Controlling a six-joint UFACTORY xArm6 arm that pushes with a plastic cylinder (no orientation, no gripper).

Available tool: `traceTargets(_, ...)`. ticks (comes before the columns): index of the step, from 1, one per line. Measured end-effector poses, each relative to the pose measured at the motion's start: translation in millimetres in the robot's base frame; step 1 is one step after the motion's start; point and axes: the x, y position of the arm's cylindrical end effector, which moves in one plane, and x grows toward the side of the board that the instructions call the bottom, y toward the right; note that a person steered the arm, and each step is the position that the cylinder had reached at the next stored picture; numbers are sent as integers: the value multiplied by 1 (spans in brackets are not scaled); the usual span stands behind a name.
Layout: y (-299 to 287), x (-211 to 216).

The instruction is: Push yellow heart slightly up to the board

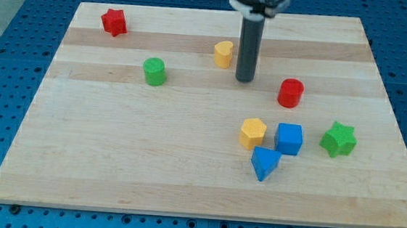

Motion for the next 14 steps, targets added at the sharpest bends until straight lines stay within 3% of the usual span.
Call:
traceTargets(2, -28, 5)
traceTargets(5, -47, -69)
traceTargets(6, -47, -63)
traceTargets(7, -44, -8)
traceTargets(8, 17, 5)
traceTargets(11, 3, -74)
traceTargets(14, -17, -103)
